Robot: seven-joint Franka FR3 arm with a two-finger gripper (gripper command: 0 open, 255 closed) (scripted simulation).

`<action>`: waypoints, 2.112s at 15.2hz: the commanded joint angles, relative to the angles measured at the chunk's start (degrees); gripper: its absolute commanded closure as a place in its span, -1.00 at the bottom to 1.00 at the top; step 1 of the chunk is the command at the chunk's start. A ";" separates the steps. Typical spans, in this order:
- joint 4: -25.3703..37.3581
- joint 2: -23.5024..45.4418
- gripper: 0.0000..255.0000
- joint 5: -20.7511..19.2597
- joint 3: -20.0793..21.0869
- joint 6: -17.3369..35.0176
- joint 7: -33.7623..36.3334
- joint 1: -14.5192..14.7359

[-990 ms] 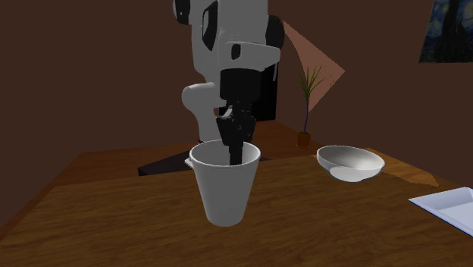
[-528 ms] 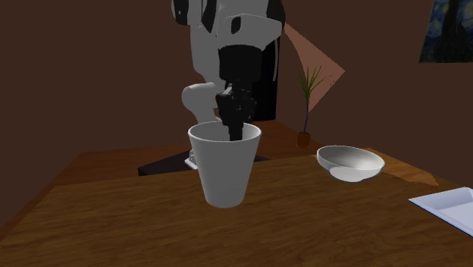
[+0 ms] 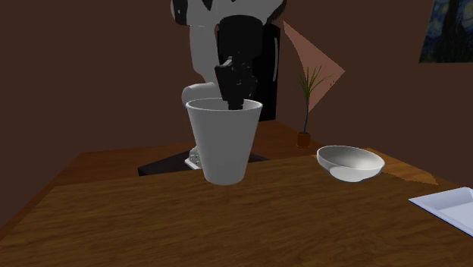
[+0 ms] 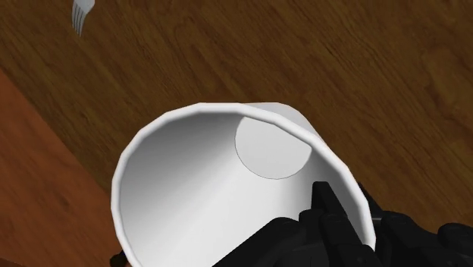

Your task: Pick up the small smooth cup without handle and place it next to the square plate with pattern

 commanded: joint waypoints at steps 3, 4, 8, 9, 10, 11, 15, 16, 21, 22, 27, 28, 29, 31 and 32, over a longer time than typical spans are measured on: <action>2.58 -0.48 1.00 0.04 0.25 -3.03 -0.19 0.11; 3.12 -0.54 1.00 0.06 0.29 -3.62 -0.25 0.13; 6.71 3.19 1.00 1.30 2.70 -4.41 3.74 2.27; 7.78 4.24 1.00 1.64 3.25 -4.66 4.68 2.79; 8.92 5.32 1.00 1.97 3.80 -4.94 5.58 3.29; 10.14 6.45 1.00 2.32 4.33 -5.24 6.47 3.79; 15.76 11.40 1.00 3.72 6.21 -6.74 9.78 5.70; 17.37 12.74 1.00 4.08 6.65 -7.20 10.55 6.14; 26.81 20.17 1.00 5.91 8.64 -10.13 14.10 8.04; 29.02 21.82 1.00 6.29 8.99 -10.86 14.75 8.37; 42.39 31.20 1.00 8.23 10.61 -15.63 17.72 9.55; 45.69 33.39 1.00 8.64 10.91 -16.89 18.27 9.67; 49.30 35.74 1.00 9.06 11.21 -18.28 18.80 9.73; 57.86 41.12 1.00 9.97 11.82 -21.71 19.82 9.63; 63.21 44.36 1.00 10.49 12.13 -23.91 20.31 9.41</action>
